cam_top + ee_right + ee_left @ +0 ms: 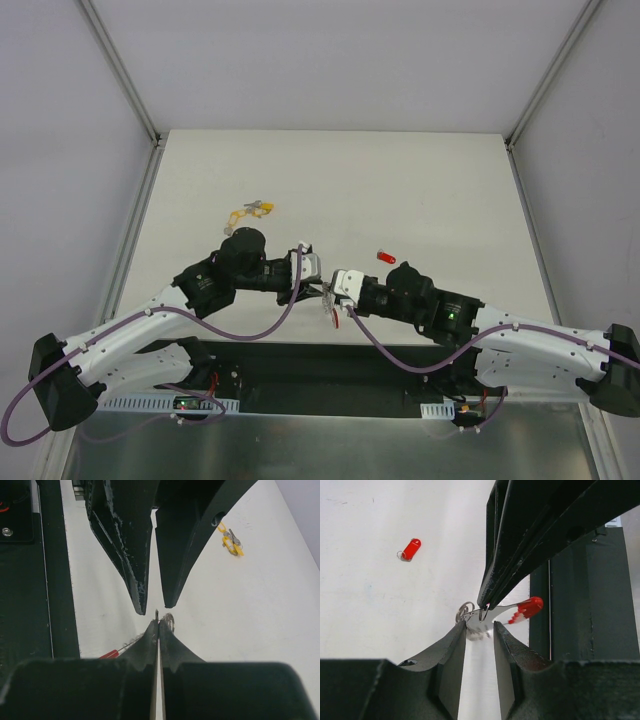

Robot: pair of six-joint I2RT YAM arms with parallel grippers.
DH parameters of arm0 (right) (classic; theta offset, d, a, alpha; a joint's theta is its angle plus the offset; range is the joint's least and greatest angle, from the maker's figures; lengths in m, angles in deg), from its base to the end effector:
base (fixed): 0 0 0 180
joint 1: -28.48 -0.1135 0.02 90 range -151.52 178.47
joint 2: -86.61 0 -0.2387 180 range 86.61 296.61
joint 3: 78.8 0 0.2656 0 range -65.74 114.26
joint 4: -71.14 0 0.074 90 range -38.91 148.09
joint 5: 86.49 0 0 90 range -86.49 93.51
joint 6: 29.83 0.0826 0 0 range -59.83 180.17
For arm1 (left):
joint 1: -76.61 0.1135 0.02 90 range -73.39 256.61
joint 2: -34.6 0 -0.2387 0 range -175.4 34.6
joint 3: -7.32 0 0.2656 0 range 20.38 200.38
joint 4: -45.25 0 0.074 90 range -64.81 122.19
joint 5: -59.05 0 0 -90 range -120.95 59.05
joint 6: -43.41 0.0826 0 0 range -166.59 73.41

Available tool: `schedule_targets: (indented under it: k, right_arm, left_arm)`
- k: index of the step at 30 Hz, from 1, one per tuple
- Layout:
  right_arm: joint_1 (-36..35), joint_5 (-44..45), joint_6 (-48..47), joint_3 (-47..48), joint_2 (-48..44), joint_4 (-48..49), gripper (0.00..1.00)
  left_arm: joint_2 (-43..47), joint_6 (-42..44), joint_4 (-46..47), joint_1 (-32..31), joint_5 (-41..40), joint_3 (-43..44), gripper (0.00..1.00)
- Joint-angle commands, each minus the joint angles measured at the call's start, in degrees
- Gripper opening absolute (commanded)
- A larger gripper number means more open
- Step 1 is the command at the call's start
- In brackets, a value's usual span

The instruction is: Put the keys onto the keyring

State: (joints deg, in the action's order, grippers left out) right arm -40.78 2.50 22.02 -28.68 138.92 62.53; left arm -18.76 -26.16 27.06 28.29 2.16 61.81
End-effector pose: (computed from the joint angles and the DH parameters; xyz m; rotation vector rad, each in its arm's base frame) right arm 0.1025 0.2748 0.2629 -1.4401 1.0416 0.4094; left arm 0.1525 -0.2391 0.2683 1.3920 1.3086 -0.8707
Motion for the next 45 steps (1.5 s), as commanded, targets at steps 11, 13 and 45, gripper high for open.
schedule_targets:
  k: [11, 13, 45]
  right_arm:
    - [-0.09, -1.53, 0.89, 3.02, -0.46, 3.64, 0.01]
    - [-0.09, -1.45, 0.80, 2.84, -0.55, 3.73, 0.01]
    - [1.40, -6.45, 0.36, 3.20, -0.64, 1.18, 0.01]
  left_arm:
    - [-2.45, -0.39, 1.26, -0.29, 6.36, 2.87, 0.23]
    - [-2.45, -0.30, 1.35, -0.38, 6.19, 2.87, 0.20]
    - [-2.27, 0.40, -0.67, -0.38, 9.88, 3.66, 0.09]
